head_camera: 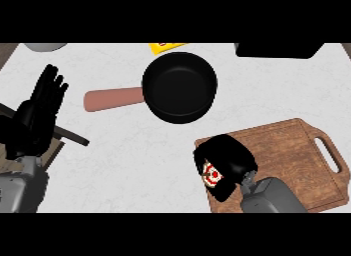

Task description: Pick the cupcake from the cutting board and place it in the pot

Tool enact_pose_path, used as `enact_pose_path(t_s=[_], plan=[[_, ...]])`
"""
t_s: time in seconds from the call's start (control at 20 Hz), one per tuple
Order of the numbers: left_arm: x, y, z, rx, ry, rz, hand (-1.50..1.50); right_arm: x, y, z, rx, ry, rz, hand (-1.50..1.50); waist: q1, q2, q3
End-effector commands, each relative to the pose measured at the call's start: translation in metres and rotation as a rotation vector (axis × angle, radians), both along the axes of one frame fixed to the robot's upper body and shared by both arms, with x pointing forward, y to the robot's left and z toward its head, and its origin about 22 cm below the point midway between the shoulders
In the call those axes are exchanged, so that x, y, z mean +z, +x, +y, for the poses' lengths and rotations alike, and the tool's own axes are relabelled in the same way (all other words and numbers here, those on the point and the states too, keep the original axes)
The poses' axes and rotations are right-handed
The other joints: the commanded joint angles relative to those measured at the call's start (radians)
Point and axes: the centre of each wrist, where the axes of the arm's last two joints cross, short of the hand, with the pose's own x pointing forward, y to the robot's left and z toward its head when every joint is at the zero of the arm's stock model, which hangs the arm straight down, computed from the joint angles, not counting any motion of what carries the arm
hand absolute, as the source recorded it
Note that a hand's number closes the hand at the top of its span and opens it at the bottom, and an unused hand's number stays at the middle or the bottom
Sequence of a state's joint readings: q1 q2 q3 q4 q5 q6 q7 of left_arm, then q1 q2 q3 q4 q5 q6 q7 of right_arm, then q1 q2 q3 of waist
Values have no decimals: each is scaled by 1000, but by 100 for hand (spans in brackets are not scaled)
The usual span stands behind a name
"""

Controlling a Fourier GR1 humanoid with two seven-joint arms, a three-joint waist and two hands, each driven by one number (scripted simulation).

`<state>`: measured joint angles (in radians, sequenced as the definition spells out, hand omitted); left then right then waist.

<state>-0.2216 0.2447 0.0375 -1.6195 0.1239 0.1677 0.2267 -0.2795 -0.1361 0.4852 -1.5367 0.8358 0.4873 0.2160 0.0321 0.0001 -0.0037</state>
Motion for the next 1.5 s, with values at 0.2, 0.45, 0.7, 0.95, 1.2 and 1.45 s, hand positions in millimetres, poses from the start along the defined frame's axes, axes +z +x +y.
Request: enact_pose_path(t_s=[0.2,0.45,0.7,0.95,1.2,1.45], plan=[[-5,8,-14,-65,8,10,0,22,-33,95,-31,-10,-80,150,84,8,-1],[4,14,-26,-74,6,-11,0,43,-46,120,-114,44,-132,150,89,0,2],[3,16,-19,-63,-1,1,0,88,-50,131,-302,254,-346,150,71,-14,1],[-1,14,-10,-47,-7,10,0,130,-46,148,-463,386,-557,150,62,-16,-2],[-13,13,-12,-28,-2,17,0,166,-41,161,-576,493,-652,150,49,-11,-2],[-12,14,-10,-26,-4,8,0,183,-26,174,-666,468,-694,150,35,-5,-1]])
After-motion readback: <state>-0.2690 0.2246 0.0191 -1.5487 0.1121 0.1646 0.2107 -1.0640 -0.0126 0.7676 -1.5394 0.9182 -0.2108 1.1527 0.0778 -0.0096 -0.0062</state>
